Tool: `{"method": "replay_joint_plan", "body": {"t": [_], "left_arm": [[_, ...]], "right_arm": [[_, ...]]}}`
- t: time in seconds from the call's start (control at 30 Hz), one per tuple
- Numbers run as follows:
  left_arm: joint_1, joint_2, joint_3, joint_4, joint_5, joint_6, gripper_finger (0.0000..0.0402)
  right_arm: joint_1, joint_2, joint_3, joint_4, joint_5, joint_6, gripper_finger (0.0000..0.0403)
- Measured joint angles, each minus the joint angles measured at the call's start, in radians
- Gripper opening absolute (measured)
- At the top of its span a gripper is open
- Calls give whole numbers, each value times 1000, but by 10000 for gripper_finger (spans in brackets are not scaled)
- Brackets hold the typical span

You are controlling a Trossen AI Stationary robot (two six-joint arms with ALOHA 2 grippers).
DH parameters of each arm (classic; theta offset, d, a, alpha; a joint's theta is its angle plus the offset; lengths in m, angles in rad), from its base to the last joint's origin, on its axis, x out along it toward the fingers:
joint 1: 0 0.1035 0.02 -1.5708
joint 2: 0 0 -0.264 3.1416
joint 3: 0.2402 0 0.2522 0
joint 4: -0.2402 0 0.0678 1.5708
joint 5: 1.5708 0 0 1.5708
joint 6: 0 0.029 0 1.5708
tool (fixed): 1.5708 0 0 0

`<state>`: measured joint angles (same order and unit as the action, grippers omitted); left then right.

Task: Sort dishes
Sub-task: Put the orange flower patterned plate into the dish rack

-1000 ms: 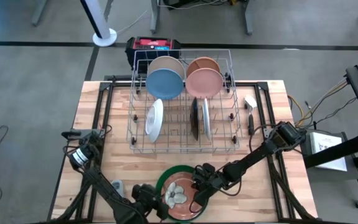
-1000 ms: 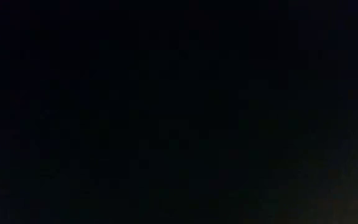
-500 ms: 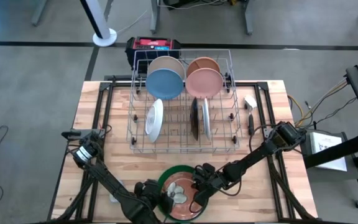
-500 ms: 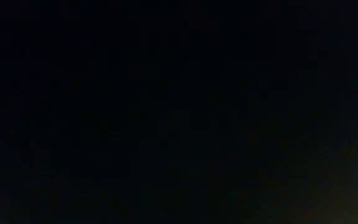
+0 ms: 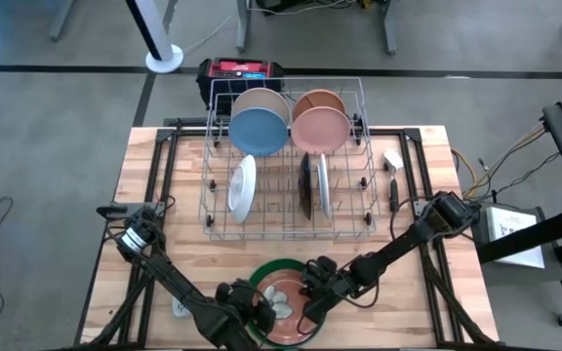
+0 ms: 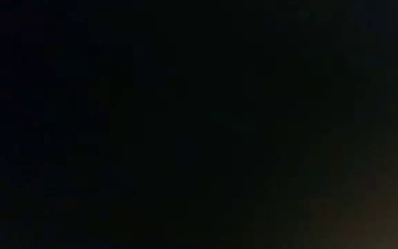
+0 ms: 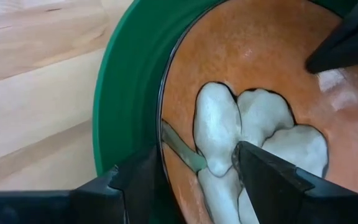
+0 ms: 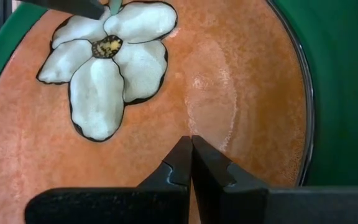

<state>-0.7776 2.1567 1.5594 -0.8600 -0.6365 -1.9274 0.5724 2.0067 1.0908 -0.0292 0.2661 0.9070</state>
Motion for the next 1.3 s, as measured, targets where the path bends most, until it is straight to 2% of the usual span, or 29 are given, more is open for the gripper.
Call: {"method": "replay_joint_plan", "body": {"t": [0.5,0.77,0.9,1.3], "left_arm": [[-2,1,-2,22,-55,41,208],[-6,-10,-1,18,-121,41,203],[-6,-26,0,10,-135,42,186],[-5,-30,0,-33,-142,-1,117]], "right_arm": [[1,34,1,57,44,8,0],[1,34,-1,74,57,7,0],[9,36,-2,90,102,-3,0],[9,40,-3,143,129,-14,0]]}}
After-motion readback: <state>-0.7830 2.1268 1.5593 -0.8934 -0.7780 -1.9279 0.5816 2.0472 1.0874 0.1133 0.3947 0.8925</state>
